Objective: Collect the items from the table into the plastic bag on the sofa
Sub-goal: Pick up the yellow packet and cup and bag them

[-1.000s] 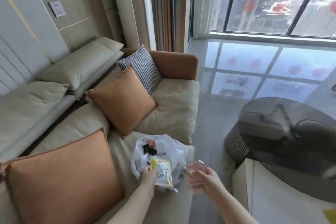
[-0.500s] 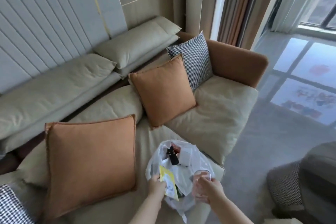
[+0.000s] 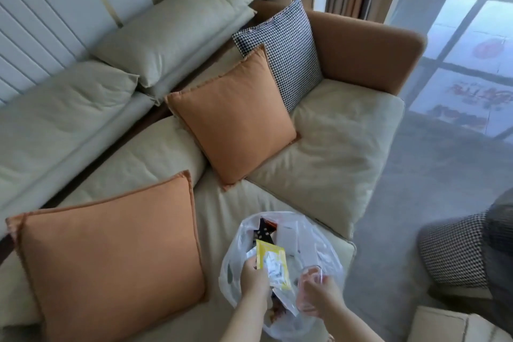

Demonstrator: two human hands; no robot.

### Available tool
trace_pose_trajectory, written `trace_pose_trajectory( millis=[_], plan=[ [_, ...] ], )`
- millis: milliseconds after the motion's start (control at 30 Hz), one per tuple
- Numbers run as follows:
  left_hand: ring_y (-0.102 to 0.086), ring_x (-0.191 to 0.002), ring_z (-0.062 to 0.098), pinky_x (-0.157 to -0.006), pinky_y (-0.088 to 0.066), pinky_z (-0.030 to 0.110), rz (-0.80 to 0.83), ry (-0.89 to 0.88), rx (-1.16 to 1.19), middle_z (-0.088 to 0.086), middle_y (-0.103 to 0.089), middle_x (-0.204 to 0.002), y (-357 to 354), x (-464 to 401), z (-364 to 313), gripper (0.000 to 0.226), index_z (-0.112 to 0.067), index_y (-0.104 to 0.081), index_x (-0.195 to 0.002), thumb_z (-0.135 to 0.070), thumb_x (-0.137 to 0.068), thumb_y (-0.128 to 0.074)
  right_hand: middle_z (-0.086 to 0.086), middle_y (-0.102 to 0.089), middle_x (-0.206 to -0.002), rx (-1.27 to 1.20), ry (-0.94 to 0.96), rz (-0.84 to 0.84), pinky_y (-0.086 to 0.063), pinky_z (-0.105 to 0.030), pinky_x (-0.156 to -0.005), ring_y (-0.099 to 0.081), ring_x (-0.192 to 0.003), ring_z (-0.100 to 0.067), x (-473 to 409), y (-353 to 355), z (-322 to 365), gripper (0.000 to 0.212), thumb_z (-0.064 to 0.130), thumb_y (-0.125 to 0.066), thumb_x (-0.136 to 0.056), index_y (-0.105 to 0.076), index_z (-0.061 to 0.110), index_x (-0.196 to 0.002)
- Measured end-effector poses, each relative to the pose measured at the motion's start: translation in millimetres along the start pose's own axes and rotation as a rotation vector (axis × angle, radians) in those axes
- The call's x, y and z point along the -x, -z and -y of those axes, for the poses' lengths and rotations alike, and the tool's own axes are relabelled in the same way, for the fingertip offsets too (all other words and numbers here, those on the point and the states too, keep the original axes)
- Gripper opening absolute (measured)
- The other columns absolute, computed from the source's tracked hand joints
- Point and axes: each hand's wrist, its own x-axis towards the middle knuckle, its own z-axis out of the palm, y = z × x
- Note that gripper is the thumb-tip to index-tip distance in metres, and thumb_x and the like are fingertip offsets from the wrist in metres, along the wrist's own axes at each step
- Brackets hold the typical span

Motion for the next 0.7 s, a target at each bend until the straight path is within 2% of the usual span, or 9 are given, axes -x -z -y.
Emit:
trace_pose_trajectory(
  millis=[133, 200, 267, 333, 433, 500, 600, 633, 700],
  plan=[
    [-0.058, -0.077, 0.021, -0.076, -0.049, 0.032, -0.016, -0.023, -0.064, -0.004, -0.06, -0.076, -2, -27, -13, 0.042, -0.026, -0.057, -0.079, 0.009, -0.085, -0.034, -0.01, -0.053, -0.073, 0.001, 0.002, -0.077, -0.043, -0.027, -0.062, -0.056, -0.075, -0.027, 11, -13, 24, 0.017, 0.016, -0.053, -0.084, -0.055, 0.0, -0.092],
    [-0.056, -0.075, 0.018, -0.071, -0.048, 0.028, -0.002, -0.038, -0.114, -0.002, -0.06, -0.078, -2, -41, -11, 0.039, -0.023, -0.059, -0.087, 0.006, -0.086, -0.034, -0.01, -0.051, -0.079, 0.001, -0.034, -0.051, -0.05, -0.033, -0.061, -0.055, -0.079, -0.027, 5, -21, 30, 0.019, 0.007, -0.051, -0.084, -0.051, 0.001, -0.103],
    [-0.053, -0.067, 0.017, -0.062, -0.043, 0.026, 0.034, -0.038, -0.172, 0.003, -0.063, -0.078, -2, -52, -4, 0.03, -0.017, -0.064, -0.089, -0.001, -0.088, -0.038, -0.01, -0.051, -0.088, -0.007, -0.068, 0.003, -0.056, -0.042, -0.07, -0.054, -0.083, -0.028, 4, -27, 35, 0.029, 0.005, -0.05, -0.084, -0.047, 0.005, -0.113],
    [-0.054, -0.066, 0.014, -0.058, -0.04, 0.024, 0.062, -0.033, -0.219, 0.001, -0.064, -0.077, -1, -54, 0, 0.024, -0.022, -0.064, -0.089, -0.012, -0.094, -0.043, -0.011, -0.052, -0.103, 0.045, -0.074, 0.053, -0.056, -0.039, -0.071, -0.054, -0.088, -0.027, 7, -30, 37, 0.045, 0.007, -0.051, -0.085, -0.04, 0.011, -0.129],
    [-0.055, -0.07, 0.014, -0.059, -0.039, 0.023, 0.101, -0.039, -0.315, 0.001, -0.065, -0.081, 1, -52, 1, 0.017, -0.021, -0.064, -0.093, -0.018, -0.094, -0.047, -0.012, -0.041, -0.135, 0.05, -0.055, 0.084, -0.054, -0.036, -0.077, -0.053, -0.11, -0.03, 10, -29, 32, 0.069, 0.007, -0.051, -0.088, -0.02, 0.018, -0.148],
    [-0.057, -0.077, 0.019, -0.066, -0.042, 0.026, 0.132, -0.035, -0.369, 0.006, -0.068, -0.095, 0, -49, 0, 0.022, -0.013, -0.064, -0.104, -0.012, -0.09, -0.048, -0.012, -0.033, -0.146, -0.013, -0.02, 0.09, -0.051, -0.035, -0.077, -0.052, -0.105, -0.027, 13, -27, 32, 0.07, 0.002, -0.048, -0.089, -0.016, 0.016, -0.15],
    [-0.055, -0.093, 0.023, -0.079, -0.042, 0.028, 0.167, -0.024, -0.421, 0.003, -0.061, -0.106, -1, -37, -12, 0.029, -0.018, -0.054, -0.108, -0.001, -0.088, -0.042, -0.011, -0.036, -0.144, -0.053, -0.001, 0.081, -0.045, -0.027, -0.063, -0.05, -0.09, -0.022, 22, -21, 35, 0.062, 0.0, -0.045, -0.091, -0.024, 0.015, -0.147],
    [-0.054, -0.095, 0.023, -0.08, -0.042, 0.026, 0.176, -0.03, -0.438, 0.002, -0.058, -0.106, -1, -34, -15, 0.031, -0.019, -0.053, -0.11, -0.001, -0.089, -0.041, -0.01, -0.041, -0.139, -0.032, -0.003, 0.079, -0.044, -0.025, -0.06, -0.05, -0.087, -0.021, 25, -18, 36, 0.057, 0.002, -0.046, -0.091, -0.028, 0.014, -0.145],
    [-0.059, -0.104, 0.027, -0.086, -0.046, 0.028, 0.197, -0.04, -0.479, 0.004, -0.06, -0.114, -2, -27, -18, 0.035, -0.014, -0.055, -0.118, -0.004, -0.088, -0.043, -0.007, -0.052, -0.116, -0.001, -0.013, 0.085, -0.042, -0.023, -0.057, -0.05, -0.083, -0.019, 37, -7, 35, 0.046, 0.006, -0.048, -0.091, -0.039, 0.011, -0.136]
  ],
)
